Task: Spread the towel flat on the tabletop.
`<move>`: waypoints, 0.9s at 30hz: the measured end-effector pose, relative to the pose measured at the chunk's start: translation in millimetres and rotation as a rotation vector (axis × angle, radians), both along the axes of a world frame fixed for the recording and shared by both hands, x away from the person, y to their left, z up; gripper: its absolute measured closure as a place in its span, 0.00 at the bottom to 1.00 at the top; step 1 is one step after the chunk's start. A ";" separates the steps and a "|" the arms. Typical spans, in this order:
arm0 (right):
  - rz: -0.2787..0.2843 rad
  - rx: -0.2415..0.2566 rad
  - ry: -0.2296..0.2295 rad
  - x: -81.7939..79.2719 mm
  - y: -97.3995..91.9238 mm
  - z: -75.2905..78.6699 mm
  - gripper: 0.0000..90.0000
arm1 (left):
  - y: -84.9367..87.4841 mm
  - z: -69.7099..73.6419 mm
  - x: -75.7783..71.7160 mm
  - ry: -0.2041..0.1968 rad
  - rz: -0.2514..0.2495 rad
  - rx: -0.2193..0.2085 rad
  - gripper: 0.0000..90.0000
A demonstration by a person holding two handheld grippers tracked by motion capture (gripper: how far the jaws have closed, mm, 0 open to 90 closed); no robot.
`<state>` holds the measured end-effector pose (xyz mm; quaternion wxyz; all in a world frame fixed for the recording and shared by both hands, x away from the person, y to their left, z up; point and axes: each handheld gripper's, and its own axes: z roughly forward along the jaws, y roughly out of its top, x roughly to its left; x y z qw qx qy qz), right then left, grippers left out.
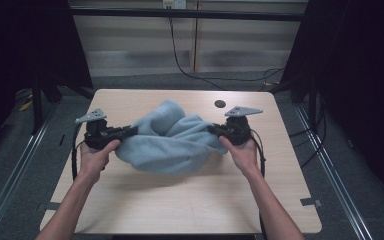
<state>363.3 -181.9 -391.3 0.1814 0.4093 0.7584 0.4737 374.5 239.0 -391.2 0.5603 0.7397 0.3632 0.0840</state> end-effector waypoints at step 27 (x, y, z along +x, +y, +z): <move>-0.037 -0.034 -0.043 -21.0 -31.4 1.7 0.94 | -4.8 -26.5 -40.7 0.001 -0.012 0.093 0.91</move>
